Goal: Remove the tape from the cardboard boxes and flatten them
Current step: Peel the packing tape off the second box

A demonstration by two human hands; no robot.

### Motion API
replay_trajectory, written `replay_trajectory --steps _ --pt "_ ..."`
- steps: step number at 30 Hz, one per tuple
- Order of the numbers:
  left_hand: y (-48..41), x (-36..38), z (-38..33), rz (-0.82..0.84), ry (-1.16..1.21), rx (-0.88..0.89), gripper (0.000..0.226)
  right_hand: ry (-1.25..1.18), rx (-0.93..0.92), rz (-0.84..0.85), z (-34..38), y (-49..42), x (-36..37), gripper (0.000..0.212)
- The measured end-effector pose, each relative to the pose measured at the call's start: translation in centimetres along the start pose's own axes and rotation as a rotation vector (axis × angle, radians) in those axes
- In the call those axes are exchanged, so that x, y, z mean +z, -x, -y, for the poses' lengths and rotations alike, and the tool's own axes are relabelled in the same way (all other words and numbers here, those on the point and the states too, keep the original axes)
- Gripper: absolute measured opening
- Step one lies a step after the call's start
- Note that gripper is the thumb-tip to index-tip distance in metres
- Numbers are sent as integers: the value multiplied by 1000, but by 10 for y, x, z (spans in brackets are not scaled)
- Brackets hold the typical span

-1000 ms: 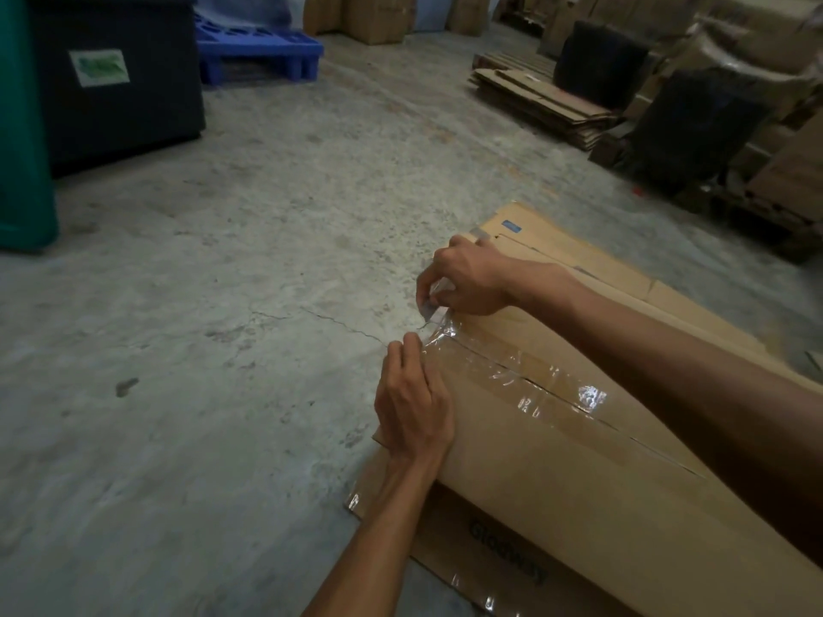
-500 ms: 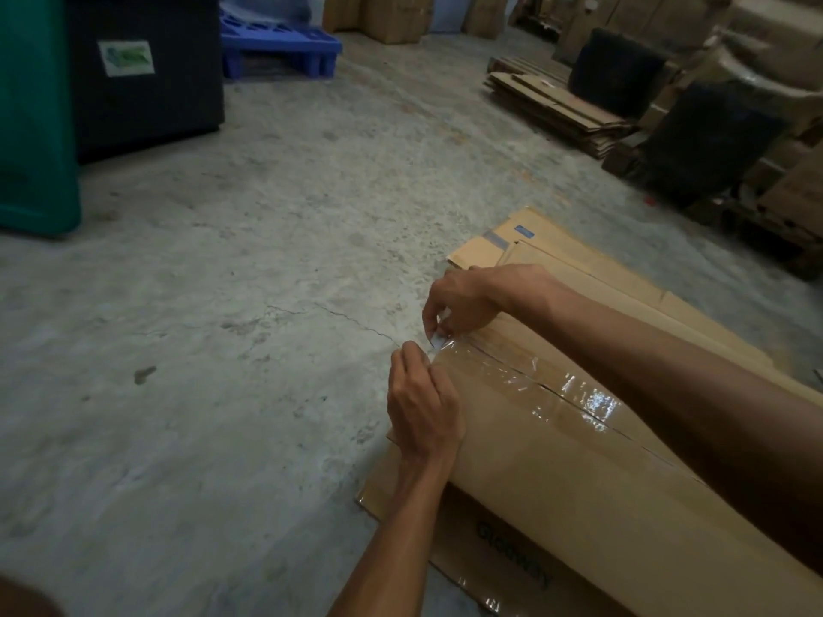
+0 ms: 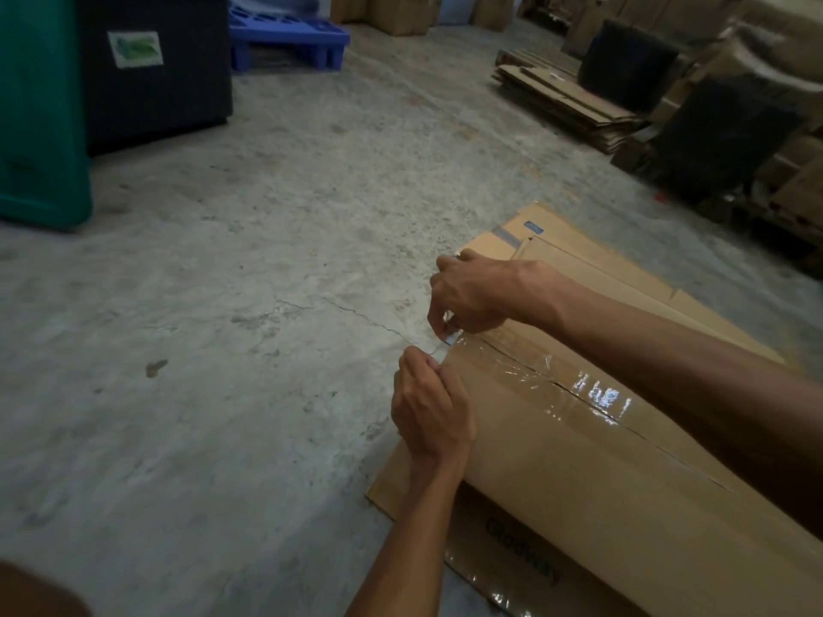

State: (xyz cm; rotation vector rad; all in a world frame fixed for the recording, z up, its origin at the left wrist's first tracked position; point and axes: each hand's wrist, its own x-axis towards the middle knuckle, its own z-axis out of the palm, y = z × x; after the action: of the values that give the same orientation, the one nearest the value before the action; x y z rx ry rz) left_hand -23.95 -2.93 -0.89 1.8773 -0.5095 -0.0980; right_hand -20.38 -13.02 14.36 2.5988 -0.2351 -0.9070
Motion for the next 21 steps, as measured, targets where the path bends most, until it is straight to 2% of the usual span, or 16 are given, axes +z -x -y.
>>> replay_trajectory --steps 3,7,16,18,21 --pt "1 0 1 34 -85 -2 32 24 -13 -78 -2 8 7 21" --pt "1 1 3 61 -126 18 32 47 2 -98 -5 12 7 18" --pt "-1 3 4 91 -96 -16 21 83 23 -149 -14 20 7 17" --pt "0 2 5 61 -52 18 24 81 27 -162 -17 22 7 16" --pt "2 -1 9 31 21 162 20 118 22 -189 -17 22 10 15"
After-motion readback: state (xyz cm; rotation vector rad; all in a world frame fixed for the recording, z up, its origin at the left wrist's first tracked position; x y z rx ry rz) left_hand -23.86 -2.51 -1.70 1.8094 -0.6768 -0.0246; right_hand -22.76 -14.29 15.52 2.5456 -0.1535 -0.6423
